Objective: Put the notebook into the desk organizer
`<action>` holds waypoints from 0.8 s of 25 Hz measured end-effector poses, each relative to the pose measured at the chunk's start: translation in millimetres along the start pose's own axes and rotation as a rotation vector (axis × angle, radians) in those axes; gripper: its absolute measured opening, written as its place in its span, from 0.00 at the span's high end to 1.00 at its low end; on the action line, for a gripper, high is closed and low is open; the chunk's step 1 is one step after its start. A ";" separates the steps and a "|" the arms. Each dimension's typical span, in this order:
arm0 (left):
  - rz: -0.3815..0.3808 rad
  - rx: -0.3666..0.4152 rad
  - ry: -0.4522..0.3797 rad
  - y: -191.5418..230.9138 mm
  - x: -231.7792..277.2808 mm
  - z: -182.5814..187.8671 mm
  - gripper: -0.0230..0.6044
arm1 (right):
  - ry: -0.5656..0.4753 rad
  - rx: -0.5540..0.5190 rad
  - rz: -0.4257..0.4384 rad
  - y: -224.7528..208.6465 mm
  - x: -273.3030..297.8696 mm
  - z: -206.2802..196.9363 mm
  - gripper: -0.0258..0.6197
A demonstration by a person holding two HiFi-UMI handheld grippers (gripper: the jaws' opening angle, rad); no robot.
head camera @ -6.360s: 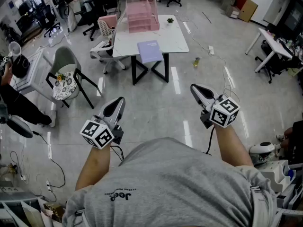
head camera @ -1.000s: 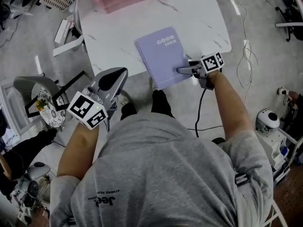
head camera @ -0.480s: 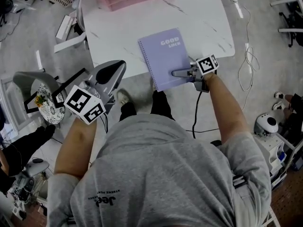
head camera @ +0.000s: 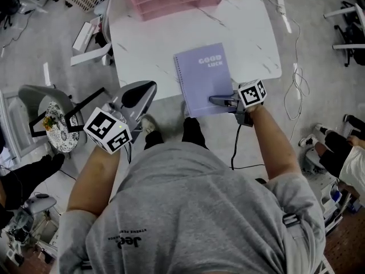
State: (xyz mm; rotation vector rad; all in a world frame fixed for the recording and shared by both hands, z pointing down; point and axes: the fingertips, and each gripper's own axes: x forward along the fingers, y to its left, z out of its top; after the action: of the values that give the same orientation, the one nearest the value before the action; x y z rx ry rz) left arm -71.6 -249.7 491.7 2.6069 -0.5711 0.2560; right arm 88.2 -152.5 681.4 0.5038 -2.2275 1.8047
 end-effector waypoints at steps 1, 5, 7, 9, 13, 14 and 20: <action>-0.001 0.000 -0.007 -0.7 -2.3 2.3 0.88 | 0.017 -0.071 -0.055 6.2 -3.2 2.5 0.91; 0.006 0.020 -0.030 -0.7 -11.1 9.7 0.88 | 0.148 -0.364 -0.300 30.7 -18.8 13.8 0.91; 0.023 0.019 -0.015 6.2 -15.0 5.7 0.88 | 0.163 -0.462 -0.364 48.0 -26.3 26.8 0.91; 0.038 -0.015 0.007 15.6 -17.3 -1.5 0.88 | 0.130 -0.515 -0.354 73.5 -31.4 43.7 0.91; 0.016 -0.173 0.033 30.6 -10.3 -23.6 0.88 | 0.058 -0.605 -0.281 127.5 -34.0 75.8 0.91; -0.014 -0.230 0.035 29.8 -5.5 -29.1 0.88 | 0.048 -0.623 -0.255 139.3 -32.2 81.6 0.91; -0.308 -0.495 0.022 7.7 31.6 -42.7 0.36 | 0.039 -0.603 -0.040 174.5 -3.6 98.0 0.91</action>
State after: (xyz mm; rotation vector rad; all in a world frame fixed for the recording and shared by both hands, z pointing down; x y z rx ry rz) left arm -50.1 -246.9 540.8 2.1639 -0.1843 0.0339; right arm 24.7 -215.9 502.5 0.3739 -2.5405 1.0217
